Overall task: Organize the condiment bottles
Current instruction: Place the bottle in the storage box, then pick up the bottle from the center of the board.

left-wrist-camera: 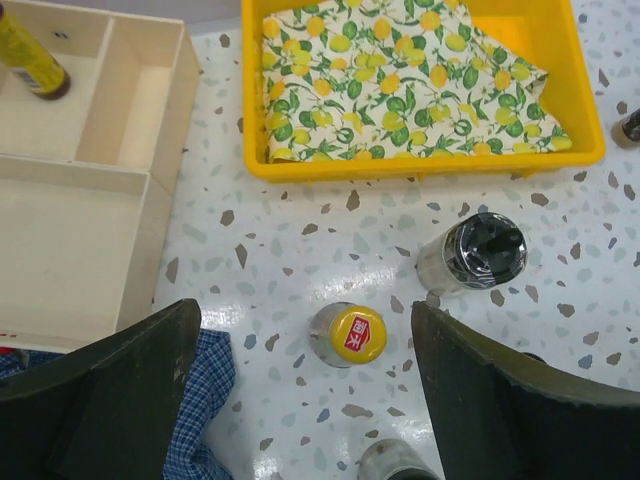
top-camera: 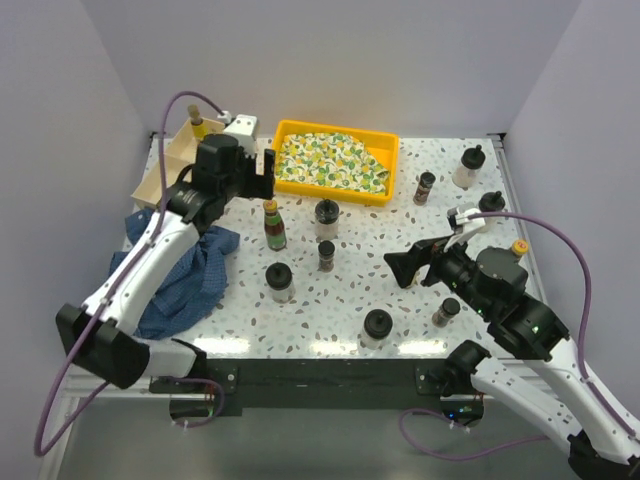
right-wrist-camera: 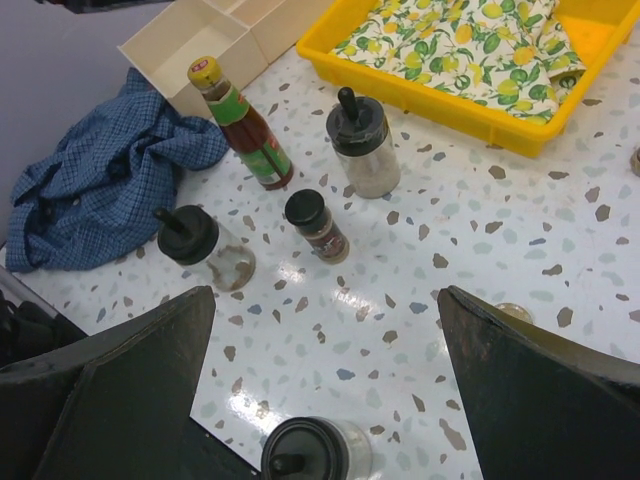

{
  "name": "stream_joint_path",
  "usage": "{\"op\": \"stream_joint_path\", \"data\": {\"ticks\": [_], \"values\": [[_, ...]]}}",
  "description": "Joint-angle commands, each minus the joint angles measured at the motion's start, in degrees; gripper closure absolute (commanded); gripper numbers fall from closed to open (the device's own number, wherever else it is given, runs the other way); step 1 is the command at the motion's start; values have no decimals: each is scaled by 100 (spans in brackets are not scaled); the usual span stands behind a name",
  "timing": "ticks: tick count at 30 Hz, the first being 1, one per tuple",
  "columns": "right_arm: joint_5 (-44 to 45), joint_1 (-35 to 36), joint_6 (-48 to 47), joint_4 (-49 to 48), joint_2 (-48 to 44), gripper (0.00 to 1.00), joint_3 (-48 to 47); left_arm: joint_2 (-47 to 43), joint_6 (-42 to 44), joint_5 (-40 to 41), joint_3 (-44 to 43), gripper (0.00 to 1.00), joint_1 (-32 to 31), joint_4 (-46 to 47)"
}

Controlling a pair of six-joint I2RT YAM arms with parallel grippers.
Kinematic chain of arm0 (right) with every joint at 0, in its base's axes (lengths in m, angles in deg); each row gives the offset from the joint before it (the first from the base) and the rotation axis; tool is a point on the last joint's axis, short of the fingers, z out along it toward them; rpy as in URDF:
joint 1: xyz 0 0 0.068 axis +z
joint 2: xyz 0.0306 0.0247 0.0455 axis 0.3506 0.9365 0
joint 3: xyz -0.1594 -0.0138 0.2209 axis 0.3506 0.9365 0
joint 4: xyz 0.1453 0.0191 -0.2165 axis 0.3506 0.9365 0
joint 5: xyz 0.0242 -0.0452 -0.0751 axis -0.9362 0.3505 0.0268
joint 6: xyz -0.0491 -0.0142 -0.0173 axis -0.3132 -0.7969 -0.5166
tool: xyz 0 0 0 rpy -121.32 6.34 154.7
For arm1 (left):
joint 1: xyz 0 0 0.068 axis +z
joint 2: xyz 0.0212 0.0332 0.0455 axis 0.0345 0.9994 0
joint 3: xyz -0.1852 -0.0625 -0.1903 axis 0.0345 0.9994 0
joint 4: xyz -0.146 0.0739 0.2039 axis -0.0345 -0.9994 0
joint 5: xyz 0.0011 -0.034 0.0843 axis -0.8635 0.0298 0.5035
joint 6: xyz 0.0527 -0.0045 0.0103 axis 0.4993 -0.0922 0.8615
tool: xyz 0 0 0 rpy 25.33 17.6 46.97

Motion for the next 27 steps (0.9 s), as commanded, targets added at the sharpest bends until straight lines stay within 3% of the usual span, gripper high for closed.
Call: {"op": "stream_joint_path", "data": {"ticks": [1,10,21,27], "values": [[31,2,-52,62,-59,1,-15,-660,-35,107,722,10,44,414],[13,2,-26,-17,-33,2,2,-775,-254,-1027,1550,18,35,826],[4,2,9,-8,-94,2,19,-292,-580,-808,1788,27,-9,1424],[31,2,-17,-8,-165,2,81,-107,-642,-342,1867,38,-62,1829]]}}
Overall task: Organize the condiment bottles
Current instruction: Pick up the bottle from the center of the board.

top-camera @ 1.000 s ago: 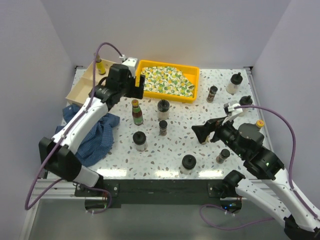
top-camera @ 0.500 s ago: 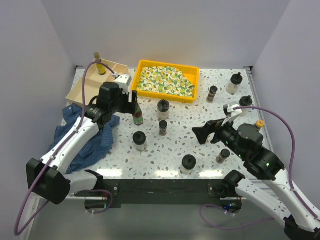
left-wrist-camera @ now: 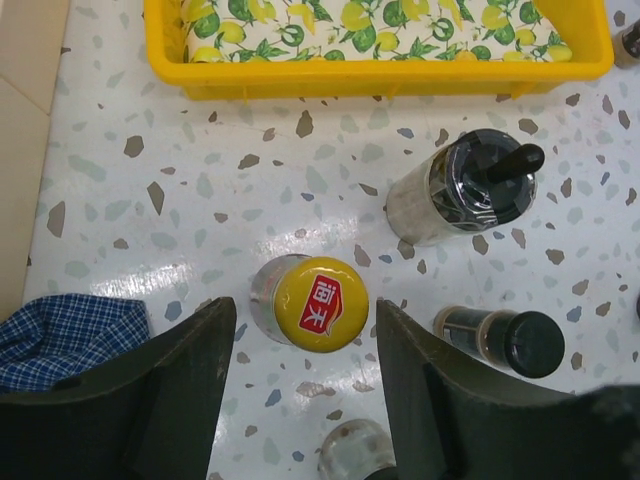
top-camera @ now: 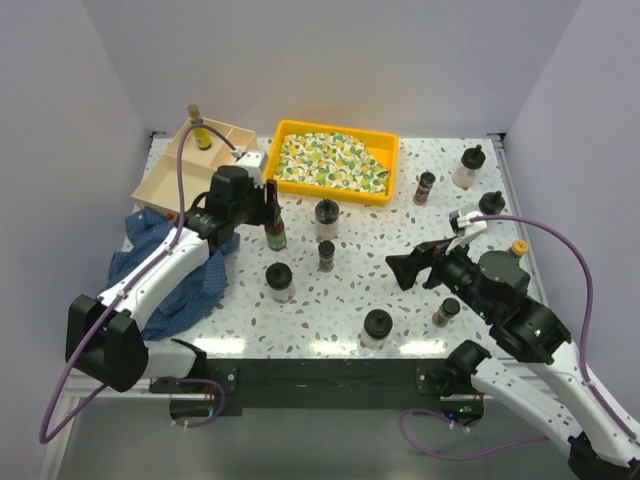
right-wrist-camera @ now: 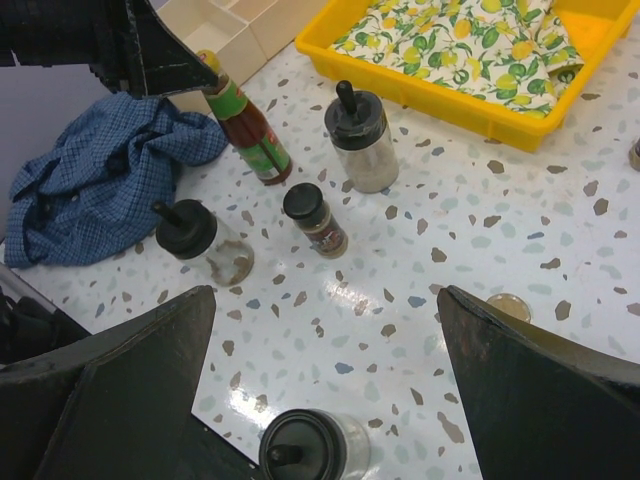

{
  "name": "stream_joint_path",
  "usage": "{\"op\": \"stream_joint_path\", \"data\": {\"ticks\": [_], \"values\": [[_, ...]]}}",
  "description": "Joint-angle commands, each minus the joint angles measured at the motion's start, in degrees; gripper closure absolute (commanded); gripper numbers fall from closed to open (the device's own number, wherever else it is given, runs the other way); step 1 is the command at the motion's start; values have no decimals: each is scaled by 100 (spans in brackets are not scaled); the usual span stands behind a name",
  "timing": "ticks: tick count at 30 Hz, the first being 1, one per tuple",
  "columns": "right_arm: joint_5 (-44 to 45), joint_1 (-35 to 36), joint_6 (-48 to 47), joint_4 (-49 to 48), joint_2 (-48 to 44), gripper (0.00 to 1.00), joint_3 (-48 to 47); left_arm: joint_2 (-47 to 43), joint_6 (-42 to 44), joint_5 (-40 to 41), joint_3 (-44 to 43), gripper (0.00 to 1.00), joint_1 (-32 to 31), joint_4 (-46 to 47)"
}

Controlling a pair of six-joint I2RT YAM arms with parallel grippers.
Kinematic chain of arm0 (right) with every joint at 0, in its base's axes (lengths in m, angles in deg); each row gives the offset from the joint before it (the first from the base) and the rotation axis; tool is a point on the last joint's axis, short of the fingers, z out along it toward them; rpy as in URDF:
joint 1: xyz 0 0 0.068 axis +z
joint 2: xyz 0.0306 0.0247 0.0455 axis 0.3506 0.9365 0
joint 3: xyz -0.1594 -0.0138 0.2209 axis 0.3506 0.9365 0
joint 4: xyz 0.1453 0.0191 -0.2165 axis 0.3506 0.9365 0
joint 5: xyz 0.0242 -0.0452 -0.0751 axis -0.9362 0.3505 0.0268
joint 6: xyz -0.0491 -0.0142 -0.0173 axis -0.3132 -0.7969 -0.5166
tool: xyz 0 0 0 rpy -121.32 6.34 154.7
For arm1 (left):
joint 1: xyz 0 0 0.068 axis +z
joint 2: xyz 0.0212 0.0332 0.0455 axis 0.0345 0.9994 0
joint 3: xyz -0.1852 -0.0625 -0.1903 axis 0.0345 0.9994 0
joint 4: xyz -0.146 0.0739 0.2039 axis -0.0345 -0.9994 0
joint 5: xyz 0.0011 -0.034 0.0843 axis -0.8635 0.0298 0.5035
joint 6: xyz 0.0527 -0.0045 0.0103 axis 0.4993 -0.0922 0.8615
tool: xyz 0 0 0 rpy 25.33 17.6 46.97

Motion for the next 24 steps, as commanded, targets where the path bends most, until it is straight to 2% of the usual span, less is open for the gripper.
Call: {"op": "stream_joint_path", "data": {"ticks": [1,7,10,11,12,15,20,24], "values": [[11,11,-26,-76,-73,2,11,135,-121,362,64,40,-82,638],[20,11,-35,-32,-196,2,20,434,-130,582,126,42,-152,814],[46,2,-35,-23,-231,2,20,548,-113,687,73,50,-170,814],[46,2,-43,3,-249,2,11,540,-113,740,64,55,-178,814],[72,11,-44,3,-249,2,11,549,-121,766,29,71,-178,814],[108,11,-61,56,-266,2,-24,531,-174,968,-172,100,-187,568],[82,2,-17,30,-310,2,37,277,-183,1372,-419,100,-178,164],[20,2,18,-58,-249,2,99,285,-157,1706,-1042,100,-178,-275]]}}
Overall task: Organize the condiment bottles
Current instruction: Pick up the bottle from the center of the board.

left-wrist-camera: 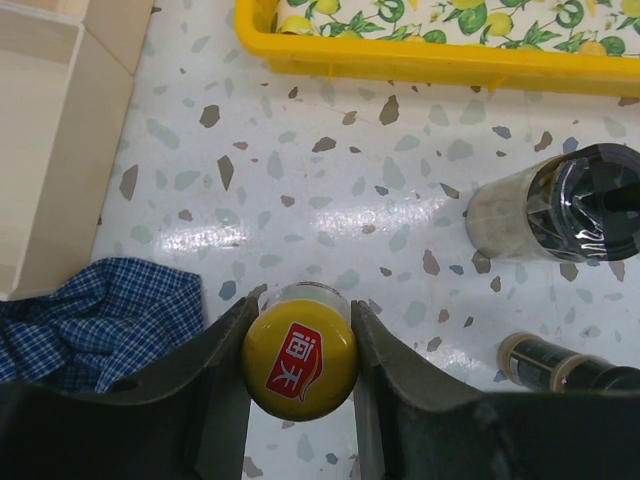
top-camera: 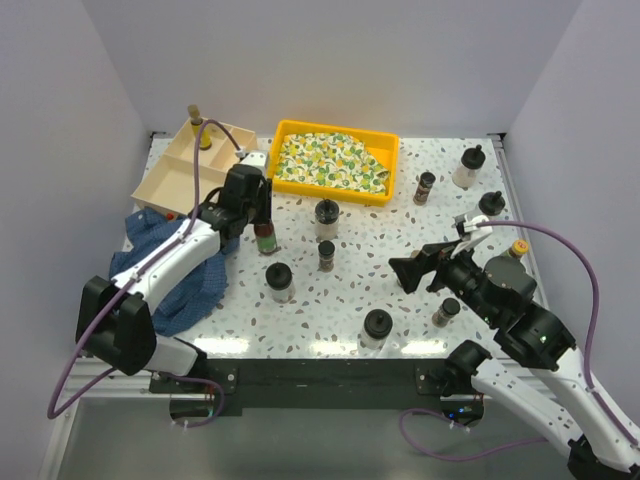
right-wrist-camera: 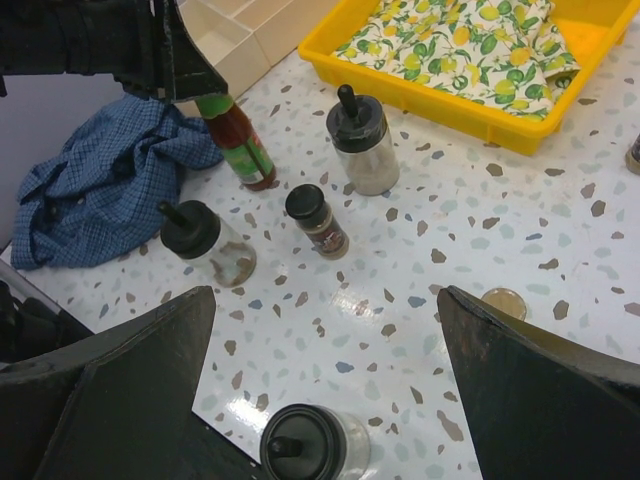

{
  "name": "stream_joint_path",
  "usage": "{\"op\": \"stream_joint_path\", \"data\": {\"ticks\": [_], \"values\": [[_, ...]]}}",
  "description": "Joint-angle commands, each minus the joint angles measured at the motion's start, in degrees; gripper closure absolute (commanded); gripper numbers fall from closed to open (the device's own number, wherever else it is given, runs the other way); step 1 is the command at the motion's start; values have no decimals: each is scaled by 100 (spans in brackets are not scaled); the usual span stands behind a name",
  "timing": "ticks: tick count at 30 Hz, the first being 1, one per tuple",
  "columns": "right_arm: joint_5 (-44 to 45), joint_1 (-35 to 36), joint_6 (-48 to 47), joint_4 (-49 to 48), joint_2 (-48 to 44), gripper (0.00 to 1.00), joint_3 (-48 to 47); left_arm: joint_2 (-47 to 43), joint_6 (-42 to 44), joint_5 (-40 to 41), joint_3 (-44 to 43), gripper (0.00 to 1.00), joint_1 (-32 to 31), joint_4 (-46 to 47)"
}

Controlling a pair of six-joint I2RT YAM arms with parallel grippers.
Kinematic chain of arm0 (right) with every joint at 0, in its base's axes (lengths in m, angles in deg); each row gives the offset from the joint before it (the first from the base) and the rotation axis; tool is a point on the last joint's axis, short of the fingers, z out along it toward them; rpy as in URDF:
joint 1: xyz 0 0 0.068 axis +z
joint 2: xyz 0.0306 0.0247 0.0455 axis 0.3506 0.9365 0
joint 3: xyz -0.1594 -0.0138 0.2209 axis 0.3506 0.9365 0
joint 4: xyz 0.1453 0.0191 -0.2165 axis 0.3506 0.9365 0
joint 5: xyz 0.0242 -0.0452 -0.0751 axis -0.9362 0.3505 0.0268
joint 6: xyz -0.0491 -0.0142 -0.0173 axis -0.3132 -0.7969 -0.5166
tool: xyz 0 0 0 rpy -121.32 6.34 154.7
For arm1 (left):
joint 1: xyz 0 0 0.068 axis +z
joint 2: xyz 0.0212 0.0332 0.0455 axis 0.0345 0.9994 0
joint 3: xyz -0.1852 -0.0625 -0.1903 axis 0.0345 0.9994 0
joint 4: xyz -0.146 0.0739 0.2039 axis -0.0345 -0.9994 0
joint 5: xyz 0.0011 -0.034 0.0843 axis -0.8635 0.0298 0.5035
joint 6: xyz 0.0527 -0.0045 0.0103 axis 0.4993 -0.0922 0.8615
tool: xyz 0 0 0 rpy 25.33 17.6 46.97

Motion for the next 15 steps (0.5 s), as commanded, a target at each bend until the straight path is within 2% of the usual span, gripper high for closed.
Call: {"op": "stream_joint_path", "data": {"ticks": [1,4,5,7,11,15], "values": [[7,11,9,-128,20,2,42,-198,-14,627,-1005,100,12,-402],[-20,11,-26,-119,73,2,-11,-93,73,1170,-1674,100,29,-676],[-11,2,-52,-128,82,2,-19,-49,152,1616,-1954,100,55,-685],[33,11,-70,-154,82,2,-46,126,231,1857,-2280,100,352,-720],[-10,11,-70,-189,152,1,-99,514,240,1139,-3342,100,1249,-800],[-125,11,18,-321,231,1,-107,865,635,1488,-3828,100,1637,-344]]}}
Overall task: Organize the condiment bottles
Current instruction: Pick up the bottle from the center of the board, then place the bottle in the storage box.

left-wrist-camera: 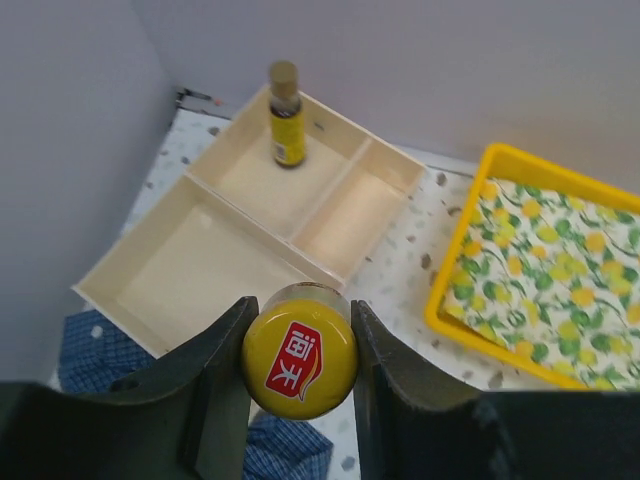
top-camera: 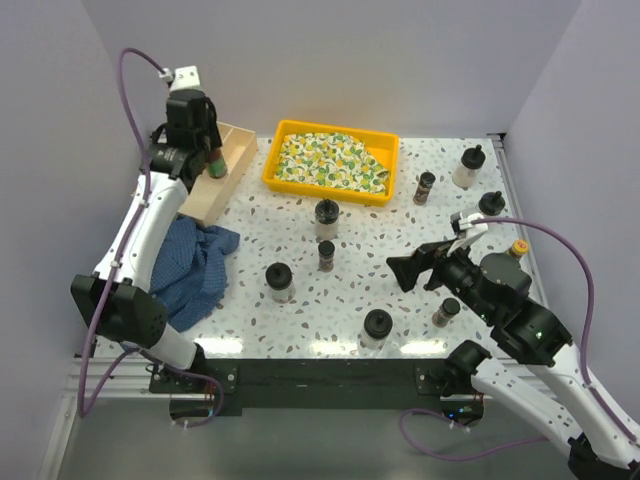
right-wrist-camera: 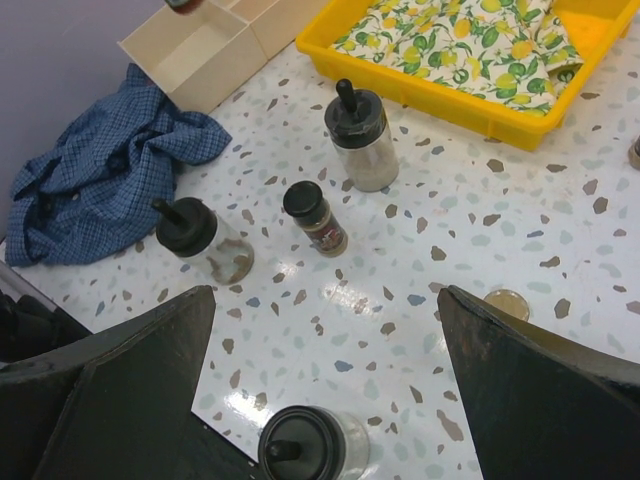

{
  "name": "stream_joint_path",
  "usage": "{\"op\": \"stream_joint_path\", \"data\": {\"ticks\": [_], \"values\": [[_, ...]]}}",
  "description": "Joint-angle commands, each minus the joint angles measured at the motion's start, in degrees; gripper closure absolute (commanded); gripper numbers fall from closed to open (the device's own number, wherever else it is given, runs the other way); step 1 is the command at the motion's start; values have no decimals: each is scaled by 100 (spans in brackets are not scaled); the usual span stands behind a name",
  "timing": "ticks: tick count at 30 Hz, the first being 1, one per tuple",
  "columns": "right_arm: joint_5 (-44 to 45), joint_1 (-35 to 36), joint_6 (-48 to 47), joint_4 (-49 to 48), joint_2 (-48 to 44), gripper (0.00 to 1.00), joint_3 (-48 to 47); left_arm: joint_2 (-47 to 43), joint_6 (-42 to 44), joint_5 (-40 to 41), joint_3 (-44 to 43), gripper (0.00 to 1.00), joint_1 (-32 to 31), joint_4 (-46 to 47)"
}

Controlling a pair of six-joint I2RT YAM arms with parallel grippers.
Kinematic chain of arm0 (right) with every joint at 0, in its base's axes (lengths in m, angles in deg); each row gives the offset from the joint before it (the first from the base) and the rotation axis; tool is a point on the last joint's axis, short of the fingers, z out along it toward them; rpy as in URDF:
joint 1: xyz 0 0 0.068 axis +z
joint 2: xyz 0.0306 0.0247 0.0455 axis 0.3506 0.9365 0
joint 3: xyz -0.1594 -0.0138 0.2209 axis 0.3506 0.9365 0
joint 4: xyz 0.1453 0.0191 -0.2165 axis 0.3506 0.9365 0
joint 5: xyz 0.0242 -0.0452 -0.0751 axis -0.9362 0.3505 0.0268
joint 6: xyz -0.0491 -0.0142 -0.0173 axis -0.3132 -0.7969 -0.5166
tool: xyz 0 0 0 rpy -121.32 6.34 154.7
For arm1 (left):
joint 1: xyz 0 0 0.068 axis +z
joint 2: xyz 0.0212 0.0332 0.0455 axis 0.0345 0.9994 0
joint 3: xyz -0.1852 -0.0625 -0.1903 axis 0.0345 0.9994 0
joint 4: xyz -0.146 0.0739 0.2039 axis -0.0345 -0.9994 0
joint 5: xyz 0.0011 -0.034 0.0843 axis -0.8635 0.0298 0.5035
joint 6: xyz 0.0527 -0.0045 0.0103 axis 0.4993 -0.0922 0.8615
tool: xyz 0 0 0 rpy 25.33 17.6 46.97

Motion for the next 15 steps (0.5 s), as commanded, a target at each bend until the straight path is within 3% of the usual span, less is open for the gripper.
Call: {"op": "stream_joint_path", "data": {"ticks": [1,5,15], "values": [[-134,11,40,-299,159,1,-127,327,526,577,-742,100,481,963],[-187,11,31,-247,317,1,-267,838,607,807,-1233,100,885,1264],[24,11,-31,78,554,1,-891,1919,290,-19,-1744,100,1624,1923]]}}
